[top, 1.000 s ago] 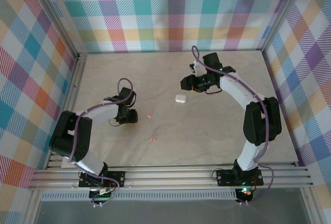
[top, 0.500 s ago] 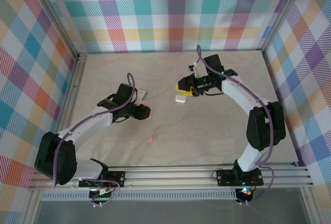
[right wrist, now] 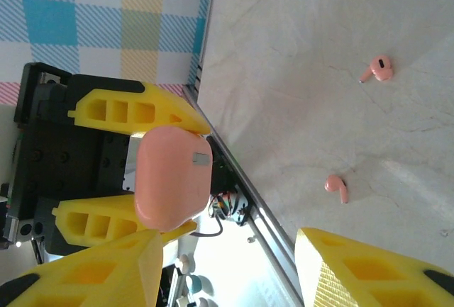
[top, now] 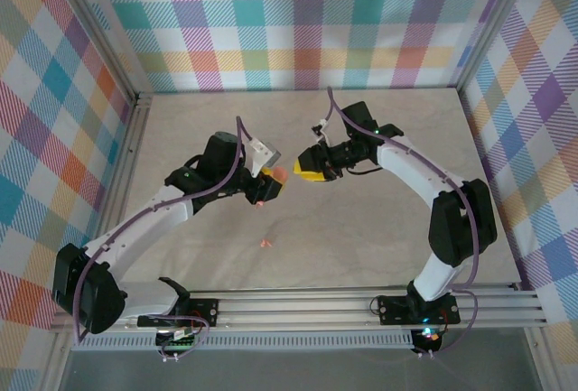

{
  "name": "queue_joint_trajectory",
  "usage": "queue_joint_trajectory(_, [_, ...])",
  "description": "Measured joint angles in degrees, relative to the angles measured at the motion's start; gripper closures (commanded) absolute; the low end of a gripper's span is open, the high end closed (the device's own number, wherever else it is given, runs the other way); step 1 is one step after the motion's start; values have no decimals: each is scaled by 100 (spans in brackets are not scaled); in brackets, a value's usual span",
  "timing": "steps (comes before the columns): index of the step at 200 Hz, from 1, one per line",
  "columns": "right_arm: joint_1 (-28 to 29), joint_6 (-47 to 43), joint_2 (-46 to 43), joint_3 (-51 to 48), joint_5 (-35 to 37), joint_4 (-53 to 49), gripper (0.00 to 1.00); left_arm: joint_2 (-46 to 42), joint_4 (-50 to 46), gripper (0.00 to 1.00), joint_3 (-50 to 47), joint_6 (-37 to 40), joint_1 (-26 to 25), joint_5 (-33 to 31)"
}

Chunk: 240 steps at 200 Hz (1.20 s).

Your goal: Insert wireless bluetooth earbuds into charging case

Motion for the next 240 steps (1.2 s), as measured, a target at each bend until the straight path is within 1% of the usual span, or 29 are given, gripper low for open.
queue_joint_trajectory(47, [33,-221,0,17,-192,-162,47,44,-15,81,114,76,-120,57])
queue_joint_trajectory(108, [317,-466,0,245,-216,-413,47,282,-94,82,254,157,-190,55])
queue_joint_trajectory(142, [343,-468,0,245,-214,-439,52,282,-155,82,278,160,-190,59])
queue_joint_trajectory(170, [345,-461,2,245,-216,-413,60,282,-162,82,278,162,-190,101])
queue_joint_trajectory(181, [354,-424,11,245,-229,-374,67,282,-164,82,280,160,-190,125])
queue_joint_trajectory(198, [363,-378,44,240,-256,-313,82,282,-208,81,319,166,-190,142])
queue_joint_trajectory(217, [358,-317,66,236,-284,-225,100,282,-352,77,376,177,-188,39])
queue_joint_trajectory(229, [354,-258,63,225,-275,-164,100,282,-385,71,389,166,-188,-13])
queue_joint_trajectory(240, [354,-179,55,164,-275,-13,100,280,-391,63,393,149,-188,-72])
